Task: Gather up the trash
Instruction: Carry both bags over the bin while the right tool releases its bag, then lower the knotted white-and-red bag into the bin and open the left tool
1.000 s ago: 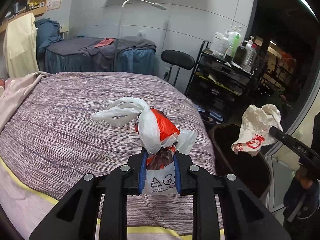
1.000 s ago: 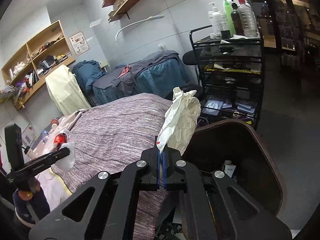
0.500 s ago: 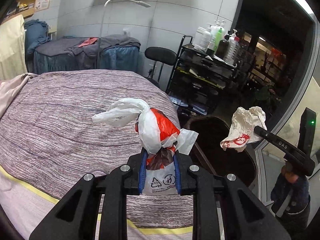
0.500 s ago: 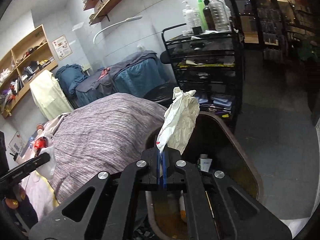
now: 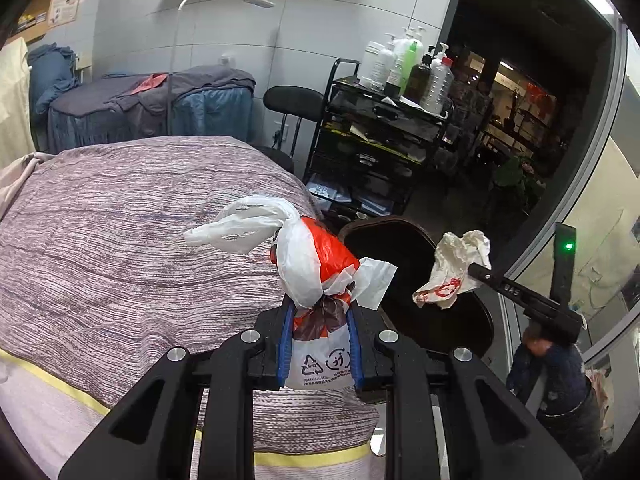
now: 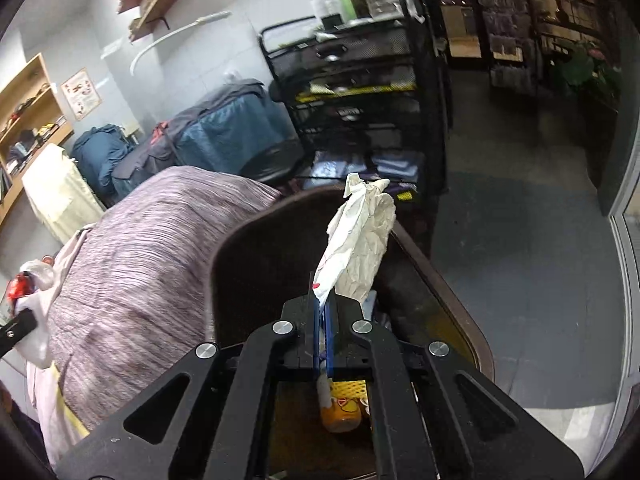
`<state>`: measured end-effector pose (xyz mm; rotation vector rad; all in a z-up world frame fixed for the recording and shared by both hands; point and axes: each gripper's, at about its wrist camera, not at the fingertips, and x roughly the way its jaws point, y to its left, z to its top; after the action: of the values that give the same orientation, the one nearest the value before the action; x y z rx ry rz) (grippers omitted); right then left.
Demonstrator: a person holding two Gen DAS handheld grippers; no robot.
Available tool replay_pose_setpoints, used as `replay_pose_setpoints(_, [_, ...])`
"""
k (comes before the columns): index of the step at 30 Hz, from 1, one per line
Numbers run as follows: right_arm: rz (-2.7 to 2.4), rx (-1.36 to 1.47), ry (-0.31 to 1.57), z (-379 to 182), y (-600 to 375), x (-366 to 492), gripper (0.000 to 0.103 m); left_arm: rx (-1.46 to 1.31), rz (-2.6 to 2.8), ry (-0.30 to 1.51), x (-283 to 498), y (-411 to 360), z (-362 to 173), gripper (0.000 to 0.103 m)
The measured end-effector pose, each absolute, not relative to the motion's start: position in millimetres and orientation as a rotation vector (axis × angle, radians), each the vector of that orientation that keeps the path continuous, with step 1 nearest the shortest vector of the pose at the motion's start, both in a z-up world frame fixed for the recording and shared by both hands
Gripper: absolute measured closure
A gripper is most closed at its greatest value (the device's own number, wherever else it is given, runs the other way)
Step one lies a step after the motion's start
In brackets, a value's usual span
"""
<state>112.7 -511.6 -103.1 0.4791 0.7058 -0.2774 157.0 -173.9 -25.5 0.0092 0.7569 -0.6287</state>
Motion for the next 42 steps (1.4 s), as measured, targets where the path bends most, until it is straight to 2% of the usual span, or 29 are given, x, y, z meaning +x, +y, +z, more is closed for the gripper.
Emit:
replay_pose_setpoints(4, [-0.310, 0.508, 0.739, -119.2, -518.2, 114.6, 0.097, 0.014, -0.642, 0.765, 154.9, -181.2, -26.4, 0.081])
replay_pose_setpoints(5, [-0.319, 0.516, 0.746, -123.1, -519.5, 114.3, 0.087, 0.015, -0.644, 0.767, 155.1, -182.4, -26.5, 0.081])
replay_pose_setpoints(6, [-0.327, 0.524, 0.747, -125.1, -521.0, 113.7, 0.065, 0.015, -0.647, 0.770, 155.3, -183.7, -26.9, 0.081])
replay_pose_setpoints(7, [-0.337, 0.534, 0.742, -127.1, -522.3, 111.9, 0.052, 0.016, -0.649, 0.771, 154.2, -184.4, -27.4, 0.081])
replay_pose_setpoints(8, [-0.349, 0.546, 0.733, -128.5, -523.4, 109.3, 0.034, 0.020, -0.652, 0.772, 153.2, -186.3, -27.4, 0.081])
replay_pose_setpoints(23, [-0.419, 0.581, 0.671, -119.4, -528.1, 80.7, 0.021, 0.069, -0.729, 0.794, 153.5, -228.6, -29.8, 0.081])
replay_pose_setpoints(42, [-0.478, 0.616, 0.561, -98.7, -538.3, 50.1, 0.019, 0.139, -0.845, 0.865, 163.8, -302.2, -44.6, 0.081])
